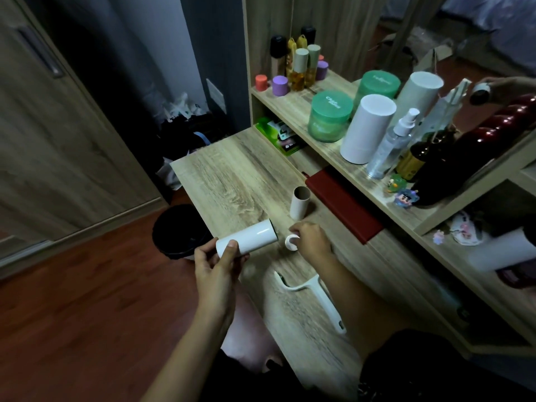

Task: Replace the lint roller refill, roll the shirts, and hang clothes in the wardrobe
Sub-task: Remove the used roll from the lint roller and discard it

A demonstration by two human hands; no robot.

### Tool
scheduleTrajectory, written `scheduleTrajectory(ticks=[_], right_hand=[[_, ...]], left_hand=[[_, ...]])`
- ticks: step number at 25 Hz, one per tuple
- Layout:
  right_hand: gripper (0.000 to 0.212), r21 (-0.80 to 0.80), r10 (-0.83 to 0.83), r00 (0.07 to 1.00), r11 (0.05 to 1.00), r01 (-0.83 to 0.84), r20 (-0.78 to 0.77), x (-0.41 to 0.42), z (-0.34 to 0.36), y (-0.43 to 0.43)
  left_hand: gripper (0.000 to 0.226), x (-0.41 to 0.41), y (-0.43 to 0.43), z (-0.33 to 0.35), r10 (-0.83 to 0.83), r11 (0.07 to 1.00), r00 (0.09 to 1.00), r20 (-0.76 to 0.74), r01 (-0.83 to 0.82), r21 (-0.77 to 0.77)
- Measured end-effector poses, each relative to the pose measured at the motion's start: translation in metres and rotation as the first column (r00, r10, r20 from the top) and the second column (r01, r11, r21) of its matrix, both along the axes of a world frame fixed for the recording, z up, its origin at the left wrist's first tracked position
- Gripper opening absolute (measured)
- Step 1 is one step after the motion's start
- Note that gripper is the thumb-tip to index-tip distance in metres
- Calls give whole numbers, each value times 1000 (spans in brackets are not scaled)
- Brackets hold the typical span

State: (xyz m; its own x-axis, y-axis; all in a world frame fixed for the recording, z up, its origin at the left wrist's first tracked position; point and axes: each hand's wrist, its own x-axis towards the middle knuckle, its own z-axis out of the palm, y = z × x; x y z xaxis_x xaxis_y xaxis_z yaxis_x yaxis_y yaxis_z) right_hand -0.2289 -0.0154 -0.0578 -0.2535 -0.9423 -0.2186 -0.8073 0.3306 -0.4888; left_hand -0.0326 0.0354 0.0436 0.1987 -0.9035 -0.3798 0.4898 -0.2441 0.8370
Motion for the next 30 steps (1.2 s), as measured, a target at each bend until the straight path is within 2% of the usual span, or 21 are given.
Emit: scheduleTrajectory(ticks=[1,3,5,7,9,12,13,16,19,21,25,26,28,29,30], right_hand=[[31,-12,4,1000,1000,-5,-28,-2,-2,0],[27,-104,-46,999,993,47,13,-2,5,5],[22,-240,-195,970,944,226,144,-1,18,16],[22,-347,-292,891,842,412,348,4,39,33],[22,-302,-234,791,834,462,565,16,65,49],[22,-55,-142,567,947,316,812,36,95,69],[17,-25,-145,545,956,292,825,38,100,73],[11,-127,-157,655,923,364,739,28,107,79],[17,-130,-159,668,923,362,727,20,107,79],[20,-124,-144,658,932,342,739,18,105,83],[34,-41,-161,590,949,314,791,14,97,91],[34,-8,-187,517,936,351,835,15,97,91],[25,107,-261,246,858,502,934,16,99,90],[19,177,-289,112,803,569,951,15,101,89],[14,237,-318,23,752,615,948,12,101,88]], left_hand=[[17,1,0,0,5,1000,1000,1,-5,-2],[17,2,-1,-2,15,1000,1000,0,-15,3],[16,3,0,-4,14,1000,1000,-8,-14,6],[16,-1,0,-7,-9,1000,1000,-17,10,20],[21,-8,3,-10,-70,996,998,7,70,51],[22,-23,10,-13,-218,975,973,70,215,50],[20,-27,12,-13,-261,965,963,68,259,36],[11,-37,15,-9,-330,944,944,-18,330,14],[16,-33,10,-14,-372,927,921,113,375,-6],[20,-28,6,-20,-360,932,925,120,363,-6],[18,-35,1,-23,-309,951,951,-23,310,14],[16,-38,-2,-22,-295,954,952,-81,298,27],[19,-46,-9,-25,-249,963,953,-171,262,61],[24,-48,-15,-31,-249,962,958,-141,261,74],[31,-48,-22,-40,-284,954,958,-40,287,90]])
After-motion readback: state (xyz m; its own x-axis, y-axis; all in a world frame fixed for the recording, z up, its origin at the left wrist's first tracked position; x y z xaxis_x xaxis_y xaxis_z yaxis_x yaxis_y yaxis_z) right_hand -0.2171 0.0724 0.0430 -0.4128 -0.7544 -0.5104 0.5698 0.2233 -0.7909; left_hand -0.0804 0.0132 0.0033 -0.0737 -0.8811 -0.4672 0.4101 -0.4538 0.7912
